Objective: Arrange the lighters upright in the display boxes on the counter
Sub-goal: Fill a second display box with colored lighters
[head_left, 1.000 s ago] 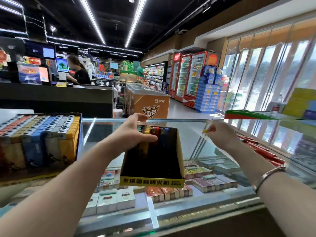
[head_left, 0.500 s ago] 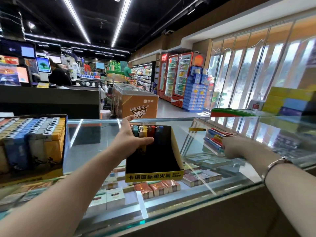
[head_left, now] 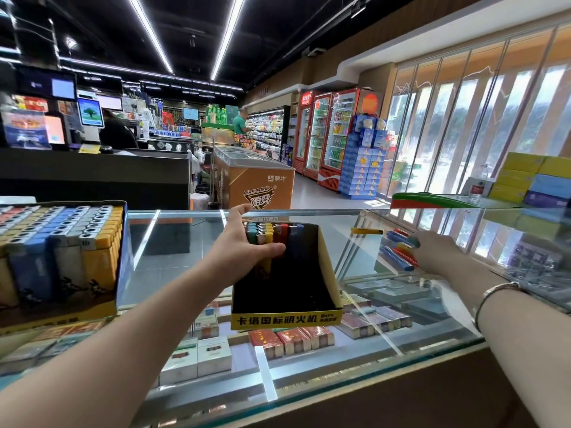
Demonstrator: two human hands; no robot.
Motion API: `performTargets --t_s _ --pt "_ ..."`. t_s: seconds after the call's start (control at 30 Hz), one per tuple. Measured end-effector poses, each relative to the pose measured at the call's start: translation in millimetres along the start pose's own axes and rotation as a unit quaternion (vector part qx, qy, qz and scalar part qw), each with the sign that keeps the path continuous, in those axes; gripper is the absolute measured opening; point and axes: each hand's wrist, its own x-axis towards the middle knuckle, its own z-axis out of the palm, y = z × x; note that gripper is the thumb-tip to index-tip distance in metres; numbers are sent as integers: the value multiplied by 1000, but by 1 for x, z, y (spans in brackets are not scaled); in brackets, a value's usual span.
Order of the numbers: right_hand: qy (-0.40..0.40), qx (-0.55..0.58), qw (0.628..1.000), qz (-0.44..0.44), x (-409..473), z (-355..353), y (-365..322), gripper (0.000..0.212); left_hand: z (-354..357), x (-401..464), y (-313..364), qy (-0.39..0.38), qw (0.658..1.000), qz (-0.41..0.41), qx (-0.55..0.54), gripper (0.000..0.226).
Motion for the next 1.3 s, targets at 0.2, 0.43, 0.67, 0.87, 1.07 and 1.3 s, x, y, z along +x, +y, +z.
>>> performTargets --t_s 0.2,0.43,0.67,0.87,1.07,1.3 --pt "-42 -8 999 11 8 2 -9 24 1 2 -2 -9 1000 4 -19 84" --pt "-79 98 992 -10 10 10 -26 29 -1 2 -2 -17 1000 4 -21 79" --pt "-205 64 973 -81 11 4 -46 26 -2 3 -3 -23 1000 1 -19 81" --pt "-223 80 966 -99 1 4 -69 11 -2 4 -6 -19 1000 8 -24 81" --pt "-163 63 974 -142 -8 12 -81 21 -8 3 -2 -38 999 3 -10 69" --pt "-142 530 823 -150 -25 -24 -135 14 -24 6 5 -36 989 22 139 44"
